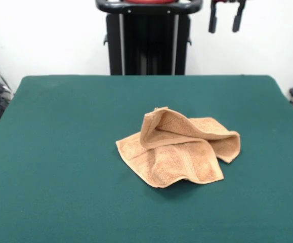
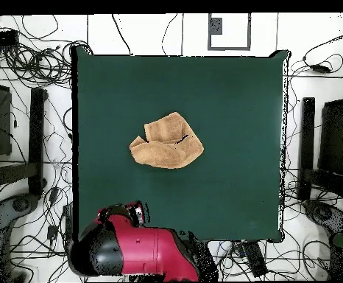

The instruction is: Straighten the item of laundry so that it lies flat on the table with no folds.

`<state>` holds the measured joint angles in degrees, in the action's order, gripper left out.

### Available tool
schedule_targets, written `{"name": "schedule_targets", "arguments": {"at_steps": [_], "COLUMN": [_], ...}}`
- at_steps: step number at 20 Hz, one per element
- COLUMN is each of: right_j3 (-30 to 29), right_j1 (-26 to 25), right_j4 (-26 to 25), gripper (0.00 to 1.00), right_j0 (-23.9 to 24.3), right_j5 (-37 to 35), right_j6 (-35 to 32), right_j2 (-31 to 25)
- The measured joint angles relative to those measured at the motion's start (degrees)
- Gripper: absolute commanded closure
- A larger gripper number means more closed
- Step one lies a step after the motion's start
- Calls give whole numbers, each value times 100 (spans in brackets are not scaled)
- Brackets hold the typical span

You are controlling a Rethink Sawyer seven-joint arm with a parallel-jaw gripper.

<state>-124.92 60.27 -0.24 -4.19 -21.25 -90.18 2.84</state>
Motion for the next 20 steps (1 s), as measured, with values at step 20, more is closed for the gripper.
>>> {"name": "schedule_targets", "arguments": {"at_steps": [20], "right_j3": [118], "right_j1": [-958], "right_j4": [162], "gripper": [0], "right_j0": [106], "right_j5": [483], "right_j6": [-2], "right_j2": [140]}}
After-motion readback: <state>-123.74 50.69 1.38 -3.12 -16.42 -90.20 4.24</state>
